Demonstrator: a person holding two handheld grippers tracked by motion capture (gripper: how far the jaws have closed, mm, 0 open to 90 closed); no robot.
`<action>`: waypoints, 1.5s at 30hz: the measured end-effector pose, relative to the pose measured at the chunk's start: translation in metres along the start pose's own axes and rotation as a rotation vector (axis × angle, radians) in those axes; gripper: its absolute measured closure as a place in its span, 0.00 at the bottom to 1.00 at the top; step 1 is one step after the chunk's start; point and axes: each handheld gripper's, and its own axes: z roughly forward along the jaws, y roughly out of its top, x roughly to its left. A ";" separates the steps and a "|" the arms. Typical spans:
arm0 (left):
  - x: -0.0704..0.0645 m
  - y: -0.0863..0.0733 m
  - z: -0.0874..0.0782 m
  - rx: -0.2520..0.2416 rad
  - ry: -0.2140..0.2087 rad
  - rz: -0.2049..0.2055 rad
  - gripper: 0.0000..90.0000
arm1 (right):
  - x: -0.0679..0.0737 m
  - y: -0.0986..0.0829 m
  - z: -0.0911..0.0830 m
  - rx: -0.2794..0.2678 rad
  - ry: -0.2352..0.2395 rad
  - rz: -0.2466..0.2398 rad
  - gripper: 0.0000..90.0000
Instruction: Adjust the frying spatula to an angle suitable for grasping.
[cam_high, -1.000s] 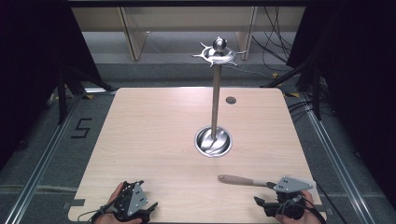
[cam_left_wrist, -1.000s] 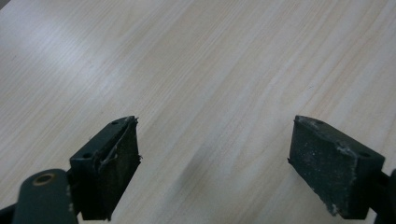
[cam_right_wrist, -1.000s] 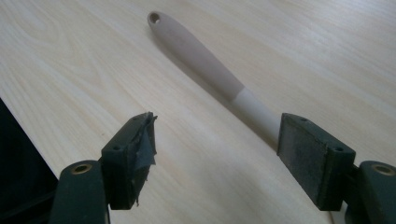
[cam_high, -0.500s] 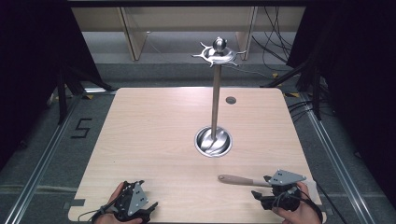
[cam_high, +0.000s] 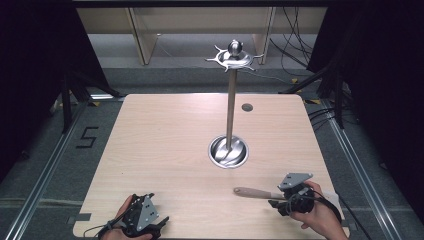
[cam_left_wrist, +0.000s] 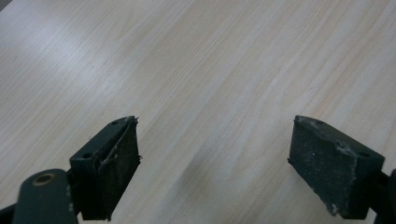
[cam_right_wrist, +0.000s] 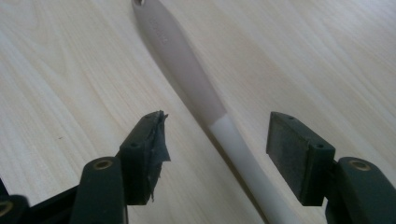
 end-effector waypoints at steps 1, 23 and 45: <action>0.000 0.000 0.000 -0.001 0.001 0.000 0.17 | 0.000 0.002 0.002 0.014 0.001 -0.016 0.46; -0.001 0.000 0.001 -0.007 0.012 -0.008 0.17 | -0.003 0.024 0.021 0.222 0.016 -0.227 0.69; -0.001 0.001 -0.001 -0.013 0.000 0.008 0.17 | -0.015 0.045 0.033 0.359 0.138 -0.329 0.80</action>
